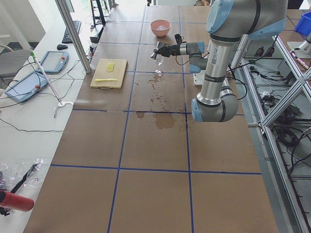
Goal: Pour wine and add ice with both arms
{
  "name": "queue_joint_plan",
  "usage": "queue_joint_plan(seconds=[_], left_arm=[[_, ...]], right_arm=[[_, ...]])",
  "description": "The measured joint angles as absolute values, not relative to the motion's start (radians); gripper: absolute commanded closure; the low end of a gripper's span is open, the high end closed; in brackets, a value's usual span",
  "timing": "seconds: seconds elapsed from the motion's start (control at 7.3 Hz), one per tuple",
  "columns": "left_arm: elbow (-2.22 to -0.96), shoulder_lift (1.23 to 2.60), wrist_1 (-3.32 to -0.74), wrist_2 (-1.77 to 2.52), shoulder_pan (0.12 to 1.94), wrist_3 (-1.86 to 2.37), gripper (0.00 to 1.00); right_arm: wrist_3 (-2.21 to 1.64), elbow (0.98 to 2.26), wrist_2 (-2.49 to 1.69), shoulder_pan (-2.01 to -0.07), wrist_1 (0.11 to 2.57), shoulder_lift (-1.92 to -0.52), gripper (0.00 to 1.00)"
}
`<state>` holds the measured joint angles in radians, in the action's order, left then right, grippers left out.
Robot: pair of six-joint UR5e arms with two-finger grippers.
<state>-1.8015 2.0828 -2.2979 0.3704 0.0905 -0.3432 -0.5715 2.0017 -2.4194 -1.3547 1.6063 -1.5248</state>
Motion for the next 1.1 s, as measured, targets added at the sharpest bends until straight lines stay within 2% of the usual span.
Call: queue_joint_plan(seconds=[1.1], left_arm=[[-1.777,2.098,-2.296,0.368,0.131,-0.507,1.00]], right_arm=[[-0.575,2.014,-2.425,-1.356,1.607,-1.530,0.00]])
